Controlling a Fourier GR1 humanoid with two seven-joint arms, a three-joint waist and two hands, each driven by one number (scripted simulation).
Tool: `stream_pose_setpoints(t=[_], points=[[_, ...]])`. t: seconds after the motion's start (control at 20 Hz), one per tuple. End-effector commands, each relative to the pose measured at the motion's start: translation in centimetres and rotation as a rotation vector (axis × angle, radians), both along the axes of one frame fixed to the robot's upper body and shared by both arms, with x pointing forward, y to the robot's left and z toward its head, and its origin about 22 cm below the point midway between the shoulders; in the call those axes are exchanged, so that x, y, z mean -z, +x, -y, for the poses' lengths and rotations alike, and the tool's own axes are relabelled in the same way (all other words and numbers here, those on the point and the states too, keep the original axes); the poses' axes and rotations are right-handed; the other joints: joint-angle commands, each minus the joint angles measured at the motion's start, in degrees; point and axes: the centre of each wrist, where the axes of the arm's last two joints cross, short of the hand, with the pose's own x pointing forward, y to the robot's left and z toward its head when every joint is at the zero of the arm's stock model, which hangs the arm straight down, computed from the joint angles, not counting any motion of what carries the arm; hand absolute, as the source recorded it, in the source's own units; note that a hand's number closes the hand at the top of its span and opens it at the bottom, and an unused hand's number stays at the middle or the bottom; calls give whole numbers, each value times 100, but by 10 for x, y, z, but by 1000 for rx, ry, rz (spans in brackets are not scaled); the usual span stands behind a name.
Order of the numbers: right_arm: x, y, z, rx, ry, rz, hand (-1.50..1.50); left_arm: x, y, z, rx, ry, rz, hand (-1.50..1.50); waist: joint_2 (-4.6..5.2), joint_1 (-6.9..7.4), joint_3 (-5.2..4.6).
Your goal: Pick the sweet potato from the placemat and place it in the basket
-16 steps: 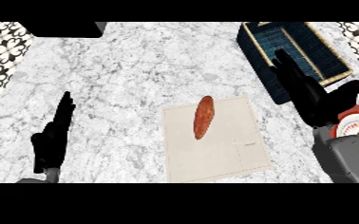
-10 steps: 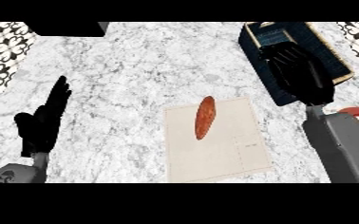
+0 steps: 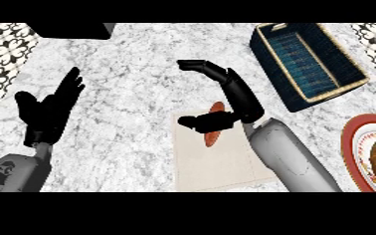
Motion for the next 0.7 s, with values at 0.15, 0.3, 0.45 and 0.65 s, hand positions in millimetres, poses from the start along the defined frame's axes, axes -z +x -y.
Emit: stream_pose_setpoints(t=[0.15,0.3,0.45,0.65], points=[[-51,-1,-85,104,-126,-105,-150,-17,15,-9,-15,12,-21,0,-41,-155,-7],[-88,5,-63,157,-363,-157,-150,-7,6,-15,-37,-2,-35,0,-111,-248,-20],[-103,23,-50,339,-614,-107,-150,-5,4,-11,-37,3,-40,0,-136,-251,-30],[-152,37,-28,534,-797,-158,-150,-6,0,-22,-29,-3,-44,0,-146,-293,-20]])
